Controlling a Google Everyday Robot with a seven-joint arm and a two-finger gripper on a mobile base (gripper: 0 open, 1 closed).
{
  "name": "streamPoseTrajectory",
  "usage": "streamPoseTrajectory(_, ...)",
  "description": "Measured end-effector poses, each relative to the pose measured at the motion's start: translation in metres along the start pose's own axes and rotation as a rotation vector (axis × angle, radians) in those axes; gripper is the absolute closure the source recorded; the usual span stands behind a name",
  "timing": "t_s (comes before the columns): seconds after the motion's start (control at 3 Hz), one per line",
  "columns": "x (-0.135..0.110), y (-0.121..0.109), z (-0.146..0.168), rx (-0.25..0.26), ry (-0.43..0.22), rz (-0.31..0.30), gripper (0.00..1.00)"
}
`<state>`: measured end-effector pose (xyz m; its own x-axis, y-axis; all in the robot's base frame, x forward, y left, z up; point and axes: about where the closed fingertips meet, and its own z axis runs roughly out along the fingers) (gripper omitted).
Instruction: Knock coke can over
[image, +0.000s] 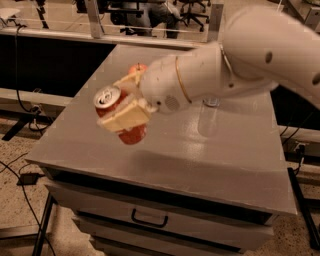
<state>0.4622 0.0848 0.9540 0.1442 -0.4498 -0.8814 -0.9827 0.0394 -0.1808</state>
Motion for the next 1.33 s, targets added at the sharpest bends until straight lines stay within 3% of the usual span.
streamPoseTrajectory(0.33,-0.035,-0.024,-0.019,0.032,0.145,-0.061,1.00)
streamPoseTrajectory(0.67,-0.045,-0.042,-0.021,0.010,0.303,-0.053,1.00)
streamPoseTrajectory(1.0,-0.046,-0.041,0.001,-0.027,0.409,-0.043,1.00)
streamPoseTrajectory(1.33,-0.046,-0.047,0.000,-0.012,0.431,-0.053,1.00)
